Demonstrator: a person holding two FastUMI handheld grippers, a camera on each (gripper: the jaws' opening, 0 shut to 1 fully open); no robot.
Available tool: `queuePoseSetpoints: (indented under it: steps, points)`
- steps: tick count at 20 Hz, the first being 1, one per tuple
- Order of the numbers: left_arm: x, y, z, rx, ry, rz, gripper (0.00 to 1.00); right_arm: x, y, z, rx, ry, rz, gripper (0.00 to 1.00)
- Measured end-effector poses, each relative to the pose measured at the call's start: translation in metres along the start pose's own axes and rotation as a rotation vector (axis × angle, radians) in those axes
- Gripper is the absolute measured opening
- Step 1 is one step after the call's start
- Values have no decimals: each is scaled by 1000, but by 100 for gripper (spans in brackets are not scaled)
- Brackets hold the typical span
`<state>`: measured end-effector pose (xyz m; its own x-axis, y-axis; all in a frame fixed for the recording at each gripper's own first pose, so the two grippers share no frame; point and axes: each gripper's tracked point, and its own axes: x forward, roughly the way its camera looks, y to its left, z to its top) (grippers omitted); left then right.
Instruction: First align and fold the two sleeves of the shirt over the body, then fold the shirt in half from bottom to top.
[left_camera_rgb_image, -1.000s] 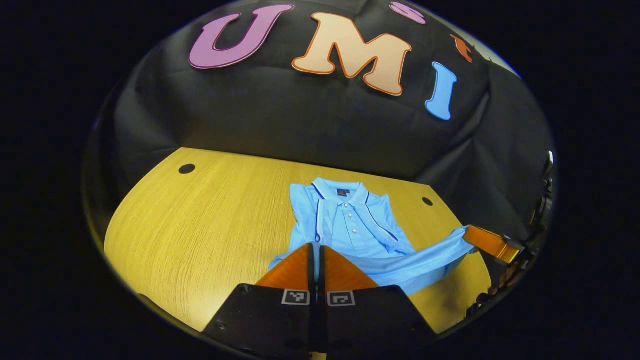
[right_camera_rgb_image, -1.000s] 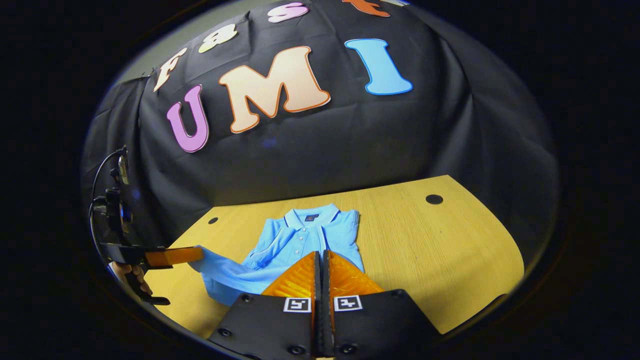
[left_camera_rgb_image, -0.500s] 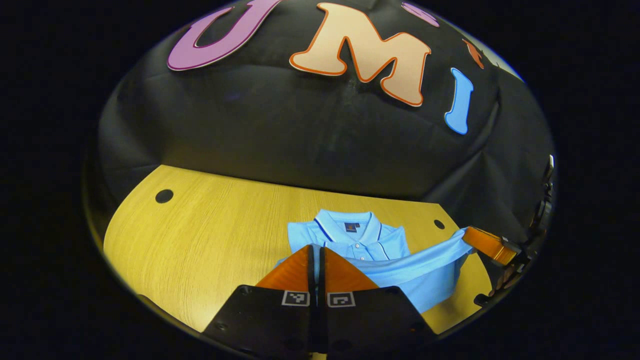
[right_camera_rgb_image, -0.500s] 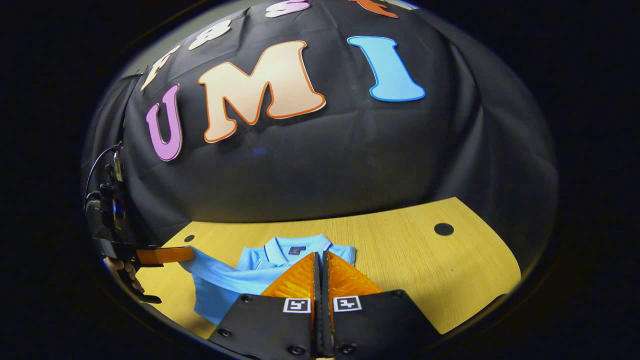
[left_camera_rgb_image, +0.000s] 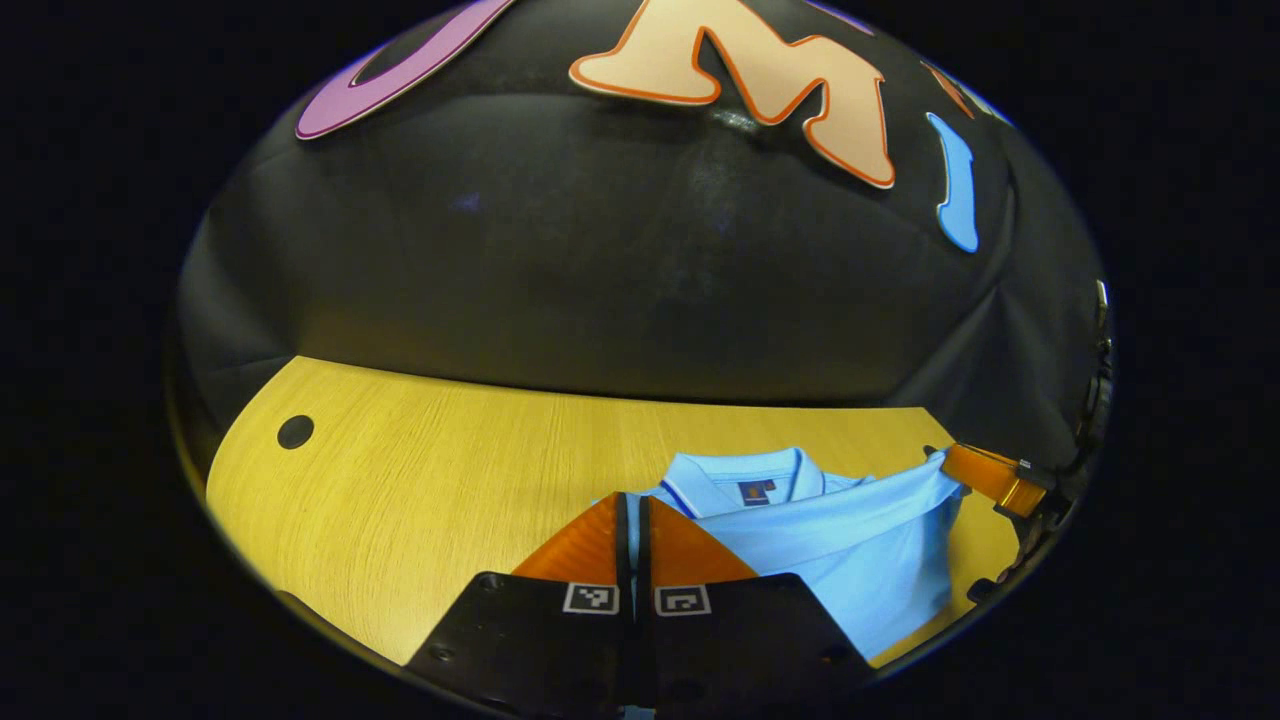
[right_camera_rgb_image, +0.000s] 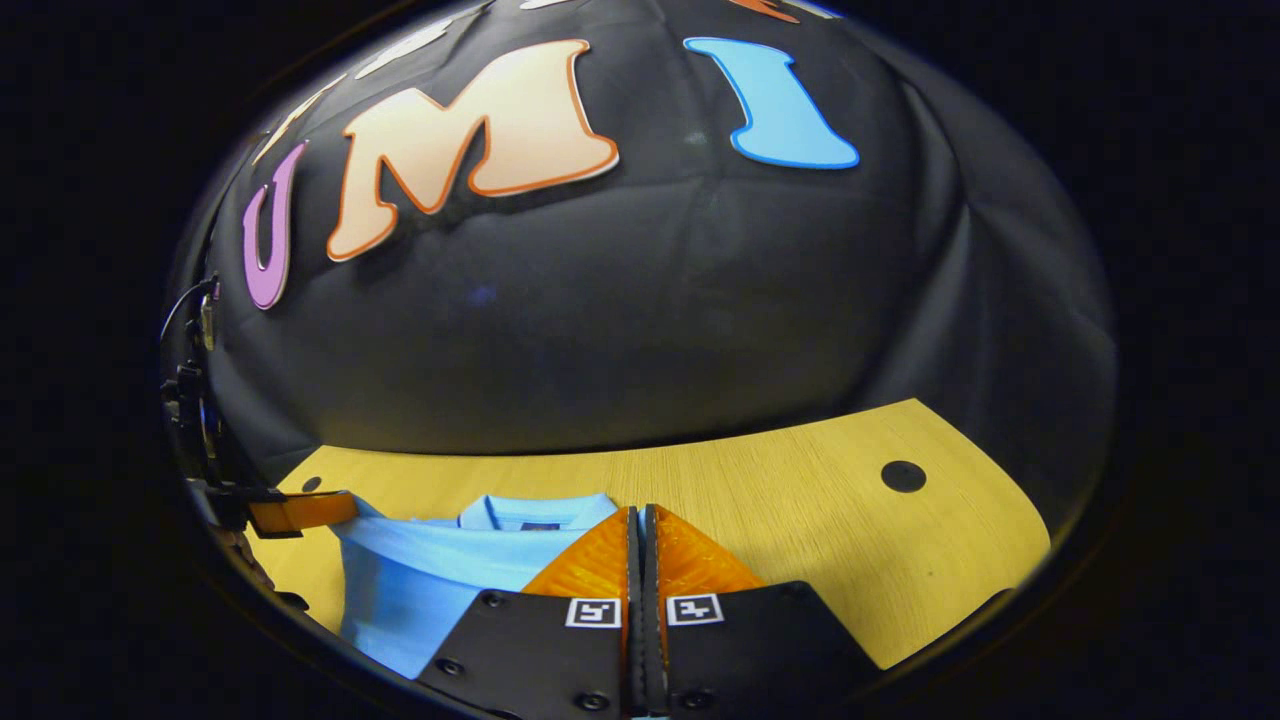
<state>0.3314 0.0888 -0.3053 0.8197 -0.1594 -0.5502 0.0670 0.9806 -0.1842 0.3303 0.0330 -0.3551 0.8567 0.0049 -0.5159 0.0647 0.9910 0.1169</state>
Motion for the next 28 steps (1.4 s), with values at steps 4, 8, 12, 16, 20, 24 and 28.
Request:
queuePoseSetpoints:
  steps: [4, 8, 12, 16, 20, 24, 28]
  points:
    - [-5, 8, 9, 11, -56, 46, 46, -8, -6, 5, -54, -47, -35, 75]
    - [-43, 4, 36, 51, -159, 85, 94, -43, 6, 41, -102, -158, -30, 96]
    - [-96, -15, 51, 82, -229, 91, 96, -92, 17, 58, -114, -215, -1, 98]
    - [-152, -38, 55, 132, -296, 89, 96, -145, 24, 65, -144, -258, 21, 98]
    - [-207, -53, 51, 133, -335, 105, 96, -205, 34, 77, -155, -317, 66, 98]
    - [-261, -68, 43, 117, -372, 119, 96, -264, 34, 86, -170, -365, 92, 98]
    - [-301, -73, 39, 134, -405, 149, 95, -306, 32, 86, -130, -403, 104, 98]
